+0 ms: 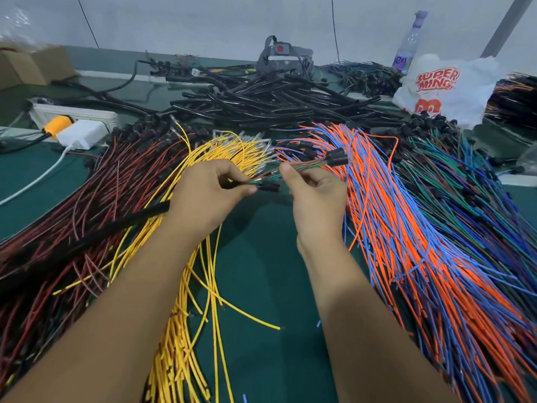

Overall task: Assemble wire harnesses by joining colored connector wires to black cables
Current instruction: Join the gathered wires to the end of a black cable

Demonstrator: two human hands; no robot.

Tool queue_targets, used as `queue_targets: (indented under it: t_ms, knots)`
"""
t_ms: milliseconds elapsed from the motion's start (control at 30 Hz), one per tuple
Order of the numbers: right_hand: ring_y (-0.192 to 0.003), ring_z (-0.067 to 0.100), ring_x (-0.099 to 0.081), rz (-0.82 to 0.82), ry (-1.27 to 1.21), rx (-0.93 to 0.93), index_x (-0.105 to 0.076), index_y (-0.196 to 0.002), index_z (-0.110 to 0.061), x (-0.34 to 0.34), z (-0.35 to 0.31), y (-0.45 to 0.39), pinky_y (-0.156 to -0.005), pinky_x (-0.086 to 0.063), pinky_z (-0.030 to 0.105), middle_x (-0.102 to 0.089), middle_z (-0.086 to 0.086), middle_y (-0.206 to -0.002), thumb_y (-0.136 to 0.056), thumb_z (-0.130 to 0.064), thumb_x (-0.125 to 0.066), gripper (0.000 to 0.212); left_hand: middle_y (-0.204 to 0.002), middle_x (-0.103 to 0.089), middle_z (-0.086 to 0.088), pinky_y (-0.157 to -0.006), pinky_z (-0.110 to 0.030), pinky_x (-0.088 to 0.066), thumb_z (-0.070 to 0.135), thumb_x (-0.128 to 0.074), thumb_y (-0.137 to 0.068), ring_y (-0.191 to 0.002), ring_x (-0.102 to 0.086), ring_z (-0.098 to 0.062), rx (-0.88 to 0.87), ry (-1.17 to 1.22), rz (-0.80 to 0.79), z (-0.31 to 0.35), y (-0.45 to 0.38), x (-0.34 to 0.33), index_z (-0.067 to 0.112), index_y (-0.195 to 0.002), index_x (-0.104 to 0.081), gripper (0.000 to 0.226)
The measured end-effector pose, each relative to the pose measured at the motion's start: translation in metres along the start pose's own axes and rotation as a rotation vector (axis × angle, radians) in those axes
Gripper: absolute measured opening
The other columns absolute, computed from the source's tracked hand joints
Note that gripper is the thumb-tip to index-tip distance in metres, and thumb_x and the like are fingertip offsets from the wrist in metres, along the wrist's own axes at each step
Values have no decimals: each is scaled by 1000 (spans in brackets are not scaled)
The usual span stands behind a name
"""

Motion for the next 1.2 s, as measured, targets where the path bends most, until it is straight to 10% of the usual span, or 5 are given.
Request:
queue_targets:
  t_ms: [133,300,500,800,1200]
  knots:
    - [-54,16,-34,99,-66,-88,-56,-68,10,-2,6,1,-52,-26,24,-41,7,-58,-88,-9,-68,30,-71,-67,17,-68,-29,-53,25,-76,-81,-68,-61,0,-30,43,6,5,0,-1,30,-70,-68,14]
    - [-44,1,-46,90,-262,-189,-62,-74,-6,-5,10,4,-45,-36,14,-56,-3,-59,-94,-6,-60,19,-68,-70,6,-55,-11,-45,17,-63,-92,-51,-56,-1,-30,170,-27,9,1,-3,24,-74,-65,19]
    - [-46,-1,-47,-12,-184,-90,-60,-74,-16,-4,1,2,-46,-37,14,-55,-13,-52,-93,-6,-61,21,-66,-69,8,-60,-29,-46,20,-50,-99,-52,-51,-13,-65,105,-92,9,4,-5,21,-81,-61,21]
    - [-42,1,-33,-6,-230,-102,-58,-72,-13,1,-2,1,-43,-27,15,-44,-14,-42,-93,-8,-61,22,-69,-71,9,-62,-17,-51,15,-73,-83,-59,-60,-2,-85,259,-182,6,4,-5,21,-81,-72,7]
    - [-68,10,-60,-151,-420,-15,-68,-85,-11,-8,-8,4,-70,-48,23,-69,-4,-76,-92,-4,-59,13,-70,-71,12,-57,-13,-47,15,-67,-88,-53,-56,1,-42,261,-167,4,-1,-2,29,-78,-70,17]
Point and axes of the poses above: each hand's wrist, its own y-axis away from the middle knuckle, its own x-axis out of the back of the hand, z = x × y, the point moved 4 cm from there along -y, towards the middle knuckle
